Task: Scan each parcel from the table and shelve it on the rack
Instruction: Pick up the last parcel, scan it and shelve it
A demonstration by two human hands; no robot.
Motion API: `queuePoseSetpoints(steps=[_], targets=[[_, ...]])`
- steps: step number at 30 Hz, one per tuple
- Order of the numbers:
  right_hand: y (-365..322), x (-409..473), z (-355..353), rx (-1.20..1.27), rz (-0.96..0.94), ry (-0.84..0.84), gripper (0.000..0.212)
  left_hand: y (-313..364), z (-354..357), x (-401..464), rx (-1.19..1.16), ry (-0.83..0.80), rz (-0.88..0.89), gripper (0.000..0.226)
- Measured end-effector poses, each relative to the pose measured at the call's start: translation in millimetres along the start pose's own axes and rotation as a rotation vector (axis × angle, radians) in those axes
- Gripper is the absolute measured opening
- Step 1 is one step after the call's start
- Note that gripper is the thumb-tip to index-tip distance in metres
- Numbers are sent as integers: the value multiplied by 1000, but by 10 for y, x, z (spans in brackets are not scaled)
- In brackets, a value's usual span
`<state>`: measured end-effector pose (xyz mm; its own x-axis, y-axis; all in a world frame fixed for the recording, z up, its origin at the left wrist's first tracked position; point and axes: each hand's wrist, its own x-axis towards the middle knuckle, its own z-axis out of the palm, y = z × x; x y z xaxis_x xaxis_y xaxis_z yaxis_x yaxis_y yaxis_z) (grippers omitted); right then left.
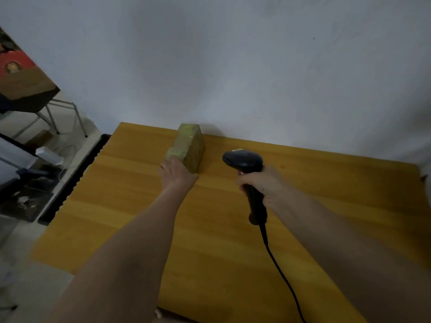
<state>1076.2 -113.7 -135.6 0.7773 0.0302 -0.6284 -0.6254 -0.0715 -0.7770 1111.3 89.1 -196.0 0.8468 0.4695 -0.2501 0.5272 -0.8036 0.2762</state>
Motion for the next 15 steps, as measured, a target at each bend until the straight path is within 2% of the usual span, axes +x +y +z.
queuePoseSetpoints(steps=[3,7,13,15], targets=[[69,163,29,-5,39,44,10,-5,82,364,-41,-8,0,100],[169,295,-22,18,40,68,11,-8,210,735,-8,-48,10,105],[246,346,-139,75,54,89,15,94,319,800,-2,-33,-34,79],[258,316,-217,83,50,101,14,189,389,657,61,-69,27,76]])
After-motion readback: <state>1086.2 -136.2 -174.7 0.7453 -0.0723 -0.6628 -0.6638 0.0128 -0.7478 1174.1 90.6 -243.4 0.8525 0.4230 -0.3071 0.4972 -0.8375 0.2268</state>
